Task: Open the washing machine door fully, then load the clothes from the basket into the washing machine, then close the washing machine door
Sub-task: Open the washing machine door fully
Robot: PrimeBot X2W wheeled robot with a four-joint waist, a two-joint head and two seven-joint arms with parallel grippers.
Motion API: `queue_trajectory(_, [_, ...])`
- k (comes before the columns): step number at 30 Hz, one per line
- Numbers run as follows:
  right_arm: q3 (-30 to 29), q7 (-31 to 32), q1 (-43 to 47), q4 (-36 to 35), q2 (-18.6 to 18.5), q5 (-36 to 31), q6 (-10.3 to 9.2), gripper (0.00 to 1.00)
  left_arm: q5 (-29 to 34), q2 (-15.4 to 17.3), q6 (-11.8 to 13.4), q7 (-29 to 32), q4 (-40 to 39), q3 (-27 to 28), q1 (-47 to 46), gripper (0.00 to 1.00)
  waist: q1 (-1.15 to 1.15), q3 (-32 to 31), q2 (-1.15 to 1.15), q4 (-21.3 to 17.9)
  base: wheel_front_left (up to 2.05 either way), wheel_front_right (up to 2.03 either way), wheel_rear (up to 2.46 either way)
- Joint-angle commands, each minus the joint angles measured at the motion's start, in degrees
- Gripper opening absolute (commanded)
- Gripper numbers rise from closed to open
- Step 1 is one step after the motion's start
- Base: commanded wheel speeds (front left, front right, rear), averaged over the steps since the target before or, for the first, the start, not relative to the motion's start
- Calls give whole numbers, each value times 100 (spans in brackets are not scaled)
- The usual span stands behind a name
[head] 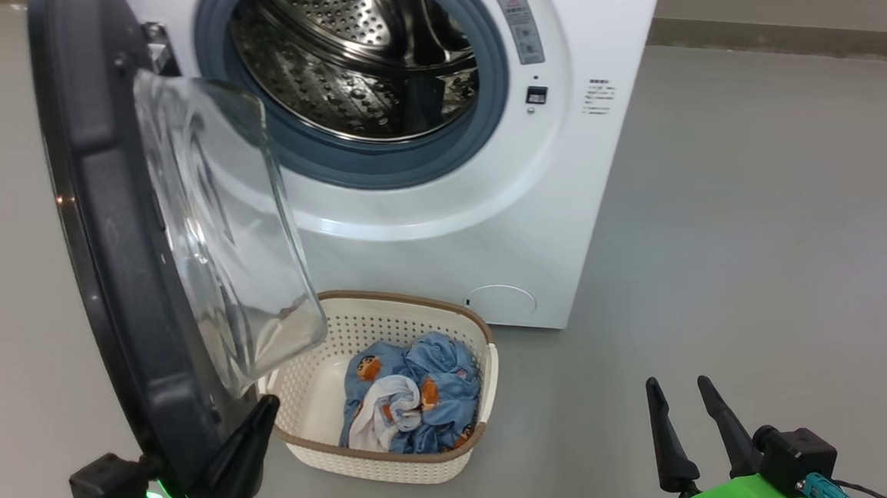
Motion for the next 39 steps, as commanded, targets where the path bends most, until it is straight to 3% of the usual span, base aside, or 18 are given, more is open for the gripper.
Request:
queue_trajectory(1, [113,-71,-160,-111,-17,-6,25,100,-77,237,147,-63,-87,402,-198,0,0,-26,0,150,0,0,0])
queue_trajectory(30, [110,-71,-189,-42,66,7,25,100,-333,729,474,-30,297,1056,-430,0,0,80,0,973,0,0,0])
queue_trajectory(39, [93,-71,-311,-34,102,-58,25,100,-456,1014,419,-9,786,1318,-784,0,0,226,0,1265,0,0,0])
